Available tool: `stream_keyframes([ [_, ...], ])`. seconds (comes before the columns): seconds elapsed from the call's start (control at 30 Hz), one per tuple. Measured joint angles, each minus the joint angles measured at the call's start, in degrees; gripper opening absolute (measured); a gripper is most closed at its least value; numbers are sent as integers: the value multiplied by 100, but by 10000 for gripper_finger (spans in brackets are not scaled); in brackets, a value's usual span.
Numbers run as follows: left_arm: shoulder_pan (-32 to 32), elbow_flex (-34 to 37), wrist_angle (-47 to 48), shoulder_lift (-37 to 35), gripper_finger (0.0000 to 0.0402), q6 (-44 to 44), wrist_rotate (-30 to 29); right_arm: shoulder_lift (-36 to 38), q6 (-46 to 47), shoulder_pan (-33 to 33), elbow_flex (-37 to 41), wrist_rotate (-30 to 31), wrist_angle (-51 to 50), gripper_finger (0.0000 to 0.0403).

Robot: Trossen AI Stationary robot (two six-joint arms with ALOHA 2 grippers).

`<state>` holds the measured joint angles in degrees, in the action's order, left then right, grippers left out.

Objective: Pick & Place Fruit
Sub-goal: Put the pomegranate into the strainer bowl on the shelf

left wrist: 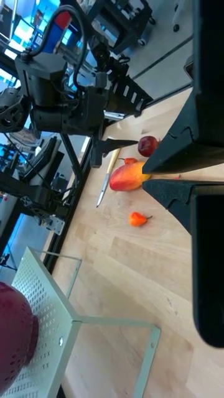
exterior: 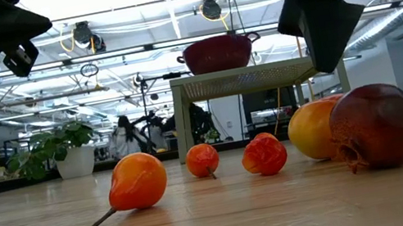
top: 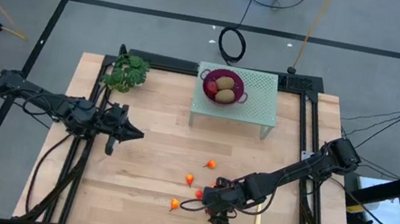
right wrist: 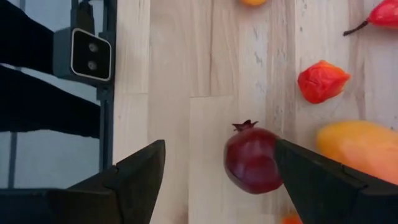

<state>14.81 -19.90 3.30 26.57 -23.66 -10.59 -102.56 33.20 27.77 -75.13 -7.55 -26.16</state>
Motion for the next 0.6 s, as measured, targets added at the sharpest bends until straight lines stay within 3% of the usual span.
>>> stream_keyframes([
  [0.33, 1, 0, -1, 0, 24, -61, -2, 0, -668, 7, 0, 6, -20, 295],
  [0.6, 1, 0, -1, 0, 24, -61, -2, 0, -672, 48, 0, -15, -19, 295],
])
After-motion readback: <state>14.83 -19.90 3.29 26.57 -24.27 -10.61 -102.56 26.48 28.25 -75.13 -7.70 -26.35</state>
